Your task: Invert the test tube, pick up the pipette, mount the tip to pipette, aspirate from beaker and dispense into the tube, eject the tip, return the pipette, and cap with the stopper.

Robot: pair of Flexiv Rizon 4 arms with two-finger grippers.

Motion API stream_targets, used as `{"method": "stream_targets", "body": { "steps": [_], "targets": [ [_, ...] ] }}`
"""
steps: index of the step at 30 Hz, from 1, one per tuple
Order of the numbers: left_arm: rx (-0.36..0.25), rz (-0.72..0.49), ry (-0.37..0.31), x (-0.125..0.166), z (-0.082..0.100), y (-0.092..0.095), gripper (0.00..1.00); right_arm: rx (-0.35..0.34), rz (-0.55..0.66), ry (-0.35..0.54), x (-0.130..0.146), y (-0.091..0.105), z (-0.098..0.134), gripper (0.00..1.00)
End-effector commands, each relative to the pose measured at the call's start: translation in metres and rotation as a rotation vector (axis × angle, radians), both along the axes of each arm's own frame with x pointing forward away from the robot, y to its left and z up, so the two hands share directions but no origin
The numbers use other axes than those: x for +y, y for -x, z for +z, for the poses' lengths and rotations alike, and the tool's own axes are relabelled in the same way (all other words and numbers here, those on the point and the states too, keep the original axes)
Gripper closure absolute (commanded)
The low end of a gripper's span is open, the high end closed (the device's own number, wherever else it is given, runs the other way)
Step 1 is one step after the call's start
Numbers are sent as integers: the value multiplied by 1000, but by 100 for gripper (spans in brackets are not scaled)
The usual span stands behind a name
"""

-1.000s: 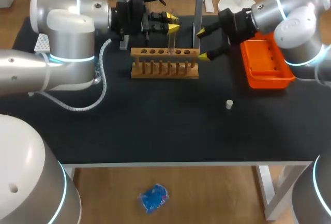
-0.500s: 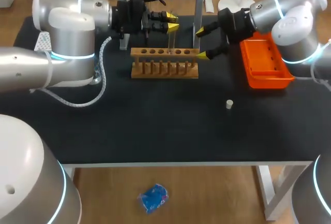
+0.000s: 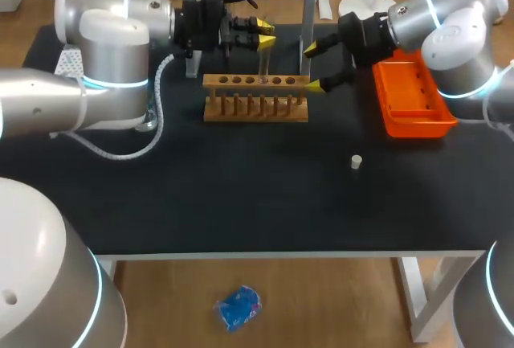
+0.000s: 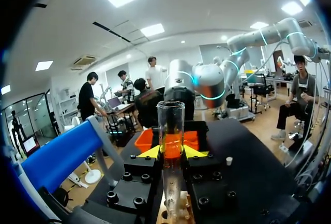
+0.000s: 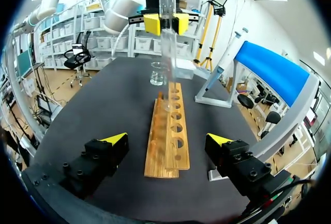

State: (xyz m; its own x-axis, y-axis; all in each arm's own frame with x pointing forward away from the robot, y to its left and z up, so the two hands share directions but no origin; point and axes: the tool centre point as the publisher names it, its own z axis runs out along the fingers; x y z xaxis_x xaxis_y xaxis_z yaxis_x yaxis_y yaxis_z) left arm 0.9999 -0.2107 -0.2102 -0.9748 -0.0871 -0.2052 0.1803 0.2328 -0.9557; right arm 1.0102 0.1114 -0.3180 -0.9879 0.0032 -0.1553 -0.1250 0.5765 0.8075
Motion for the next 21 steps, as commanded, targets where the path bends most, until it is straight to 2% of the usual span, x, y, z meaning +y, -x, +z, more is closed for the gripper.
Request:
{"method": "stream_targets", "body": {
  "steps": [1, 21],
  "targets": [
    [3, -9, -2, -1, -2, -7, 100, 1, 3, 0, 0, -1, -1, 0],
    [21, -4, -15, 2, -15, -17, 100, 1, 3, 0, 0, -1, -1, 0]
  ]
}}
